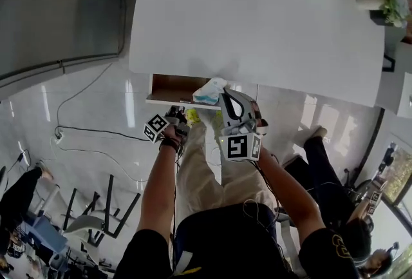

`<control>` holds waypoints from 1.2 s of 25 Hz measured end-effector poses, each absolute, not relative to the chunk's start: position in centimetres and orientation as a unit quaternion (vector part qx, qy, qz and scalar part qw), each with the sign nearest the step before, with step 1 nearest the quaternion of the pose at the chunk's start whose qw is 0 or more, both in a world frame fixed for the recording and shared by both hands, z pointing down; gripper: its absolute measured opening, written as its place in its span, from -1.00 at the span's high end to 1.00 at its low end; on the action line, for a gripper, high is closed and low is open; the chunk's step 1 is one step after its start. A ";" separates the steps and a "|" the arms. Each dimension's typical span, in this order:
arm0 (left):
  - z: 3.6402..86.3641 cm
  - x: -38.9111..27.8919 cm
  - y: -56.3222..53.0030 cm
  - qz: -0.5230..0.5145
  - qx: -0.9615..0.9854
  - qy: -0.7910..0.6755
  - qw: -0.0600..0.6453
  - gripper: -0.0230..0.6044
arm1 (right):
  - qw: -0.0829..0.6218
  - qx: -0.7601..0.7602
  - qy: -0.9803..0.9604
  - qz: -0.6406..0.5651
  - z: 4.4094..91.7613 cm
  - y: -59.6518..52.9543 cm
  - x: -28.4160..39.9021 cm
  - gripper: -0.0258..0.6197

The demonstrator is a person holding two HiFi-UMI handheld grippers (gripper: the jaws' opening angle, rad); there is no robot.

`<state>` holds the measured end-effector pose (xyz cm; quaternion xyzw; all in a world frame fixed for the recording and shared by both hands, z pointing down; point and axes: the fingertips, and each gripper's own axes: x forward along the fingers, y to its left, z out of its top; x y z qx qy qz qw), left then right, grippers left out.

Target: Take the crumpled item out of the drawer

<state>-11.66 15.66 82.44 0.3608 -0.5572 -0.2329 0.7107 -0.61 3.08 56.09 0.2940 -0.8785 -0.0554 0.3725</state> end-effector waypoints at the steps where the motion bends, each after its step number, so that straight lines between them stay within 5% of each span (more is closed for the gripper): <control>1: 83.0 -11.7 15.8 -0.226 0.352 -0.562 0.714 0.81 | 0.358 0.309 -0.880 -0.045 54.8 2.7 0.4 0.80; 12: 85.1 -11.9 17.1 -0.208 0.235 -0.579 0.752 0.84 | 0.230 0.489 -0.832 0.126 46.5 -0.9 12.3 0.80; 23: 84.7 -11.7 20.2 -0.257 0.192 -0.604 0.730 0.88 | 0.202 0.507 -0.827 0.132 42.2 -0.7 17.0 0.80; 30: 76.5 -12.4 18.2 -0.261 0.279 -0.598 0.704 0.88 | 0.183 0.525 -0.816 0.159 41.2 -0.3 18.9 0.80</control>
